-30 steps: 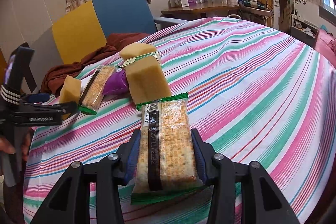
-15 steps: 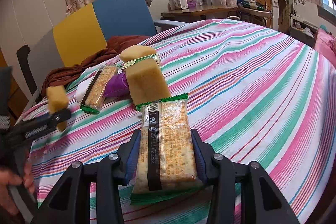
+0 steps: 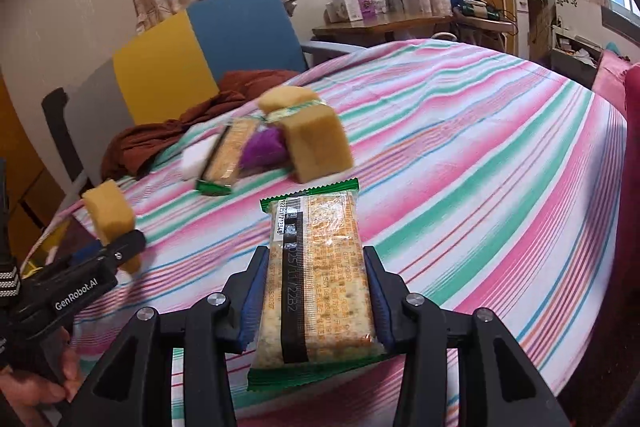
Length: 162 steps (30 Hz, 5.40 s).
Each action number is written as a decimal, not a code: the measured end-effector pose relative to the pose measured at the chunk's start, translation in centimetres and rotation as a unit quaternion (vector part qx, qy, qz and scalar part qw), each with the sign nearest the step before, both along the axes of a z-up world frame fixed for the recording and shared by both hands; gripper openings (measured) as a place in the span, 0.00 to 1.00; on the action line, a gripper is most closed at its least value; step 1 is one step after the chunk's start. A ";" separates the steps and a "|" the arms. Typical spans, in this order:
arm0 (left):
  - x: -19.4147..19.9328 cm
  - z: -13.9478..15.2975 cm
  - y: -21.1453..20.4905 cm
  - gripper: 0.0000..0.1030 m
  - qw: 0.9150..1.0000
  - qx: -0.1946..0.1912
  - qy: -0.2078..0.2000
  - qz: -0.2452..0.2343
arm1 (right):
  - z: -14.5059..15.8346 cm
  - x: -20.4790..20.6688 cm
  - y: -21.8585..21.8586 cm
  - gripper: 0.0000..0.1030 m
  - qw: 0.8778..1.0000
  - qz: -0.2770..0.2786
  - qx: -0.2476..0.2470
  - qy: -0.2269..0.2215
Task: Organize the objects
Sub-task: 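Carry the cracker packet and sponge over the gold tray and release both, then move both empty grippers back to the remaining items, then grasp a yellow sponge block with the right gripper, then grasp the second rice-cracker packet with the left gripper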
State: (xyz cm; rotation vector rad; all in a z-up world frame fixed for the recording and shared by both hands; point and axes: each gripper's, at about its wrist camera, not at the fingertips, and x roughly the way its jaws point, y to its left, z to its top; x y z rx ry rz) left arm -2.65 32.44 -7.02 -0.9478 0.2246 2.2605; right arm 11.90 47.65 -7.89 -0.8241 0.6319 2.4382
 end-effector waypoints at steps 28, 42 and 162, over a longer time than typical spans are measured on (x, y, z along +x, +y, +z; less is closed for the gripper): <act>-10.5 5.8 -23.5 0.55 0.980 0.028 -0.119 0.157 | 7.9 -10.7 -21.2 0.44 0.954 0.296 -0.028 0.028; -17.0 0.0 -25.5 0.81 0.949 -0.008 -0.248 0.196 | 5.0 -15.9 -27.3 0.44 0.931 0.359 -0.051 -0.044; -6.9 -2.9 15.8 0.80 0.987 -0.150 0.003 -0.064 | -0.5 -3.8 7.7 0.43 0.998 -0.056 0.041 0.009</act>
